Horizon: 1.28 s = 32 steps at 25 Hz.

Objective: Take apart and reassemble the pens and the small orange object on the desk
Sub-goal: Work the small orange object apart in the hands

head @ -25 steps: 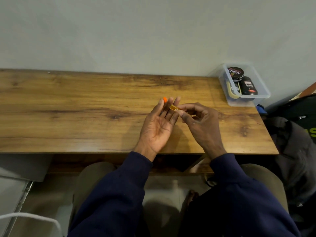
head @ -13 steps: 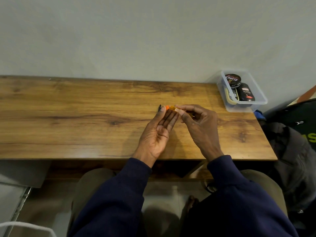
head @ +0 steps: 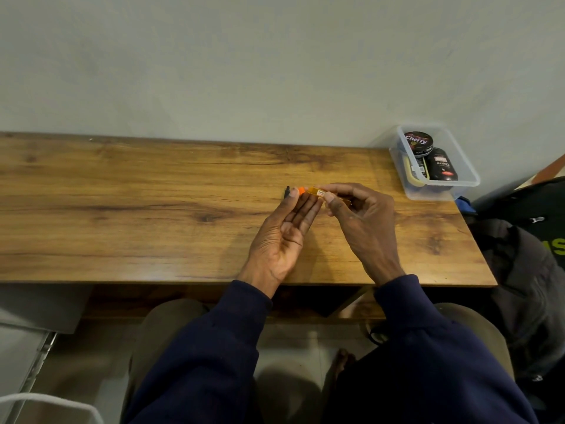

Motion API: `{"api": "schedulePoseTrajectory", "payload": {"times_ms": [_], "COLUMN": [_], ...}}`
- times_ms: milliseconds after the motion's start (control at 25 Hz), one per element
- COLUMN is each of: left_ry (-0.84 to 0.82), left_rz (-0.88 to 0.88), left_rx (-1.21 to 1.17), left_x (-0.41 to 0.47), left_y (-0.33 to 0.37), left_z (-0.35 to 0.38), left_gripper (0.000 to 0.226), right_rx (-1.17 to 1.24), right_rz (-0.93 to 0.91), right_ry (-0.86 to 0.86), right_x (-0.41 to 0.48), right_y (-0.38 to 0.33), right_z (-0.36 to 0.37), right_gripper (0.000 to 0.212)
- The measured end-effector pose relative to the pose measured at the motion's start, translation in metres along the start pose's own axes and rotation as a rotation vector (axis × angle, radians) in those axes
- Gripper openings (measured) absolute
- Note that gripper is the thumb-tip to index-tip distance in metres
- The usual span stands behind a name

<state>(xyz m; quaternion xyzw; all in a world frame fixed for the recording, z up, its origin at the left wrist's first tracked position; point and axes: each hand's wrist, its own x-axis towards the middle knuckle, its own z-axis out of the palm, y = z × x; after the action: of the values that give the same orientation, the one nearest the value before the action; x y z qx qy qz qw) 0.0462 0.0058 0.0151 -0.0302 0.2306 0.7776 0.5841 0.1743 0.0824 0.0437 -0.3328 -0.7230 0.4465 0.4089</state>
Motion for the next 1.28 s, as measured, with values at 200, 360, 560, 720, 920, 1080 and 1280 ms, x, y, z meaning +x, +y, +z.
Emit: {"api": "schedulePoseTrajectory", "payload": {"times_ms": [200, 360, 560, 720, 920, 1080, 1280], "left_ry": [-0.004, -0.010, -0.017, -0.008, 0.010, 0.010, 0.007], "left_rz": [-0.011, -0.026, -0.036, -0.036, -0.050, -0.031, 0.009], "left_rx": [0.020, 0.041, 0.049, 0.087, 0.083, 0.132, 0.237], "left_x": [0.000, -0.001, -0.002, -0.002, -0.004, -0.002, 0.002], "left_y": [0.001, 0.001, 0.001, 0.002, 0.004, 0.005, 0.008], "left_z": [0.000, 0.002, 0.003, 0.003, 0.003, 0.002, -0.002], "left_gripper": [0.024, 0.013, 0.011, 0.013, 0.022, 0.020, 0.020], "right_rx": [-0.045, -0.100, -0.136, -0.129, -0.124, -0.134, -0.141], "right_rz": [-0.017, -0.043, -0.055, -0.043, -0.026, -0.031, -0.020], "right_ry": [-0.014, -0.022, -0.038, -0.031, -0.030, -0.034, -0.047], "right_x": [0.002, 0.005, 0.006, 0.008, 0.009, 0.009, 0.009], "right_y": [-0.002, -0.003, -0.003, -0.003, -0.004, -0.004, -0.004], "right_z": [-0.001, -0.006, -0.010, -0.010, -0.010, -0.009, -0.013], "right_gripper": [0.017, 0.015, 0.014, 0.014, 0.014, 0.013, 0.013]}}
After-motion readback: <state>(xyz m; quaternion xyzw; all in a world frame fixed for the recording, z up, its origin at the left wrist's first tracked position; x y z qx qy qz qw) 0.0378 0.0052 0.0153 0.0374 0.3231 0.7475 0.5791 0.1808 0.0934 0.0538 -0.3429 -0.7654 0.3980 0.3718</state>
